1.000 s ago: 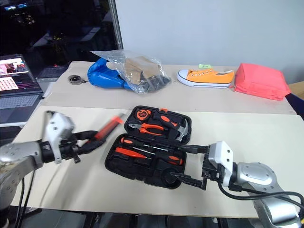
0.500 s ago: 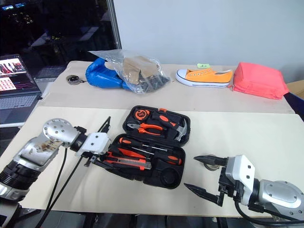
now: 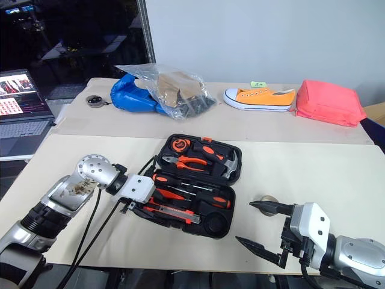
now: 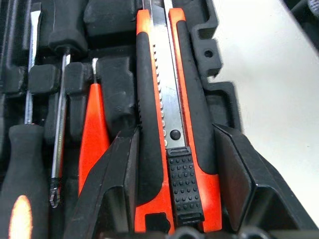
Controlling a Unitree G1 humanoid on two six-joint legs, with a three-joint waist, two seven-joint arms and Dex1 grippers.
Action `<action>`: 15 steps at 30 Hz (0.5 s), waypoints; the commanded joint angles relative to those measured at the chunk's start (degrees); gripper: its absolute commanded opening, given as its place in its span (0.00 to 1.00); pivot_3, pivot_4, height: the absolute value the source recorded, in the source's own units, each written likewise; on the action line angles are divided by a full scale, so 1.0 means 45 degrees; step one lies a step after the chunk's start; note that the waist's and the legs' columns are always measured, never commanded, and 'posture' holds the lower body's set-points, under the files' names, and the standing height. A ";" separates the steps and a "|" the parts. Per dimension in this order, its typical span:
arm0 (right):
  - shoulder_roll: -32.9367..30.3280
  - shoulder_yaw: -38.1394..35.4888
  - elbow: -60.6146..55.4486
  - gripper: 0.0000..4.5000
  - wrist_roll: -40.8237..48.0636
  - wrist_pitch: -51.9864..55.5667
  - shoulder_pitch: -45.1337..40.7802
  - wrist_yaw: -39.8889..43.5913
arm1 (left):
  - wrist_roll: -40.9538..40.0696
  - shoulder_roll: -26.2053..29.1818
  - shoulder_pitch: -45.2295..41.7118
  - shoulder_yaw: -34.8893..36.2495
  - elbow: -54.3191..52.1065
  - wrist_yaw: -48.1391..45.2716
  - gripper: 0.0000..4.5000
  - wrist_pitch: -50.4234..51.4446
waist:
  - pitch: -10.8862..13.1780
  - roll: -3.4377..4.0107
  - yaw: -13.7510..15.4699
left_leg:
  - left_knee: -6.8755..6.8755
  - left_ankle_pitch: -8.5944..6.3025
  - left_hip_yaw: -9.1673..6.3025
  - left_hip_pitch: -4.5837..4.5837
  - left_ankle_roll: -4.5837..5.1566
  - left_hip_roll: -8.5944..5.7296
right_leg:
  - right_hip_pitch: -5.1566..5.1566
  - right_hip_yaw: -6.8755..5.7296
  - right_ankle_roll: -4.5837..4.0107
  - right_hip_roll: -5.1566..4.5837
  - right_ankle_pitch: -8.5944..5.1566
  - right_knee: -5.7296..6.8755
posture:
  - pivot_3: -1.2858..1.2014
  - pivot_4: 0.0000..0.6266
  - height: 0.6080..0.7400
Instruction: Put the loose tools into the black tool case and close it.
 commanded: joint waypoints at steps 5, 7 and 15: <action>-0.0040 -0.0441 -0.0206 1.00 0.0139 -0.0286 -0.0227 0.0009 | -0.0484 0.0115 0.0134 0.0887 -0.0136 0.0311 0.94 -0.0243 | -0.0004 0.0007 -0.0056 | -0.0002 -0.0001 0.0004 0.0005 0.0001 0.0003 | 0.0003 0.0006 0.0000 0.0000 0.0000 0.0000 | 0.52 0.24 1.00; -0.0033 -0.0367 -0.0151 1.00 0.0104 -0.0271 -0.0354 -0.0041 | -0.1736 0.0149 0.0225 0.1778 -0.0870 0.0477 0.98 0.1258 | -0.0004 0.0007 -0.0056 | -0.0003 -0.0001 0.0001 0.0004 0.0001 0.0006 | 0.0002 0.0003 -0.0001 0.0002 0.0000 0.0000 | 0.52 0.24 1.00; -0.0018 0.0171 0.0128 1.00 -0.0056 -0.0244 -0.0936 -0.0053 | -0.5060 -0.0208 0.2145 0.5039 -0.3385 0.3357 0.66 0.5653 | -0.0023 0.0039 -0.0051 | 0.0010 -0.0001 -0.0002 0.0016 0.0001 0.0014 | 0.0012 0.0005 0.0002 -0.0003 0.0000 0.0009 | 0.52 0.24 1.00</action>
